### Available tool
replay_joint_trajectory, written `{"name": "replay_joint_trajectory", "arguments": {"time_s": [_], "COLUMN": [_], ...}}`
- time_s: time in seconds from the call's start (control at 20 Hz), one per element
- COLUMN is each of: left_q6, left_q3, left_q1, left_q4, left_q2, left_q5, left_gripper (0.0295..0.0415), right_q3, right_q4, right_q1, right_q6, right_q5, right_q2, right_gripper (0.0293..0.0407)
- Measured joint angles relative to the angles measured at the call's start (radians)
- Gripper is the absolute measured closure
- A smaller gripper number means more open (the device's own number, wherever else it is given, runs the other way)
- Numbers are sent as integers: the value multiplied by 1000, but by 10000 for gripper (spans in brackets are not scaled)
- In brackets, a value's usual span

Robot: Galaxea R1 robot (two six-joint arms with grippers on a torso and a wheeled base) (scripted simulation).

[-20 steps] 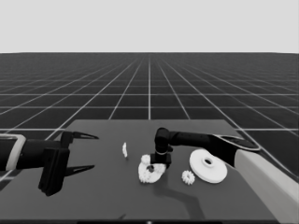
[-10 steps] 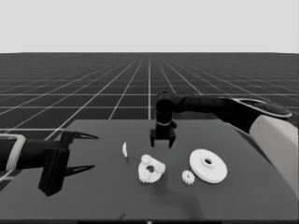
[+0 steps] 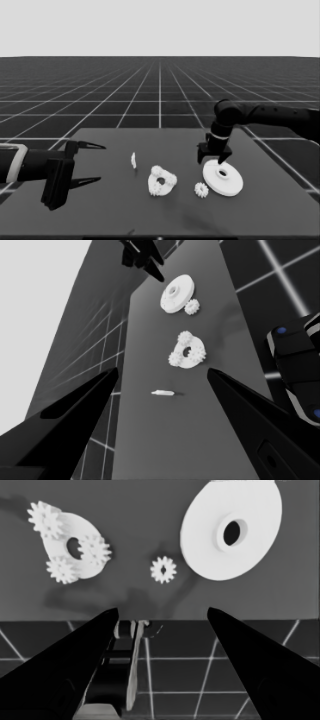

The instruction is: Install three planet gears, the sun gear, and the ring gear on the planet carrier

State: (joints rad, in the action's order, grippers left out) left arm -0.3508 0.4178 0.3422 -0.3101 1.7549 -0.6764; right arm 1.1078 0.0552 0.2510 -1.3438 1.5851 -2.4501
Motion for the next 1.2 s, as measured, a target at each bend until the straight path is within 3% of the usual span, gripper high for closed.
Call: {"name": "replay_joint_trajectory", "arguments": {"time_s": [0.15,0.2,0.25,0.3,0.4,0.65,0.75,0.8,1.15,1.2], "left_q6": [0,0,0,0,0,0,0,0,0,0], "left_q3": [0,0,0,0,0,0,0,0,0,0], "left_q1": [0,0,0,0,0,0,0,0,0,0], "left_q4": [0,0,0,0,0,0,0,0,0,0], "left_q2": [0,0,0,0,0,0,0,0,0,0], "left_q5": [0,0,0,0,0,0,0,0,0,0], "left_gripper": [326,326,326,326,326,326,326,326,326,326], "right_q3": [-3,-19,12,56,113,145,146,147,147,3], "right_q4": [1,-191,-307,-369,-419,-440,-441,-442,-442,-293], "right_q1": [1,-160,-300,-376,-437,-462,-463,-463,-462,-336], "right_q6": [6,-3,14,37,66,81,82,82,82,13], "right_q5": [0,-46,-74,-97,-125,-141,-142,-142,-142,-56], "right_q2": [8,14,4,-10,-29,-40,-41,-41,-41,9], "right_gripper": [315,315,315,315,315,315,386,391,391,390]}}
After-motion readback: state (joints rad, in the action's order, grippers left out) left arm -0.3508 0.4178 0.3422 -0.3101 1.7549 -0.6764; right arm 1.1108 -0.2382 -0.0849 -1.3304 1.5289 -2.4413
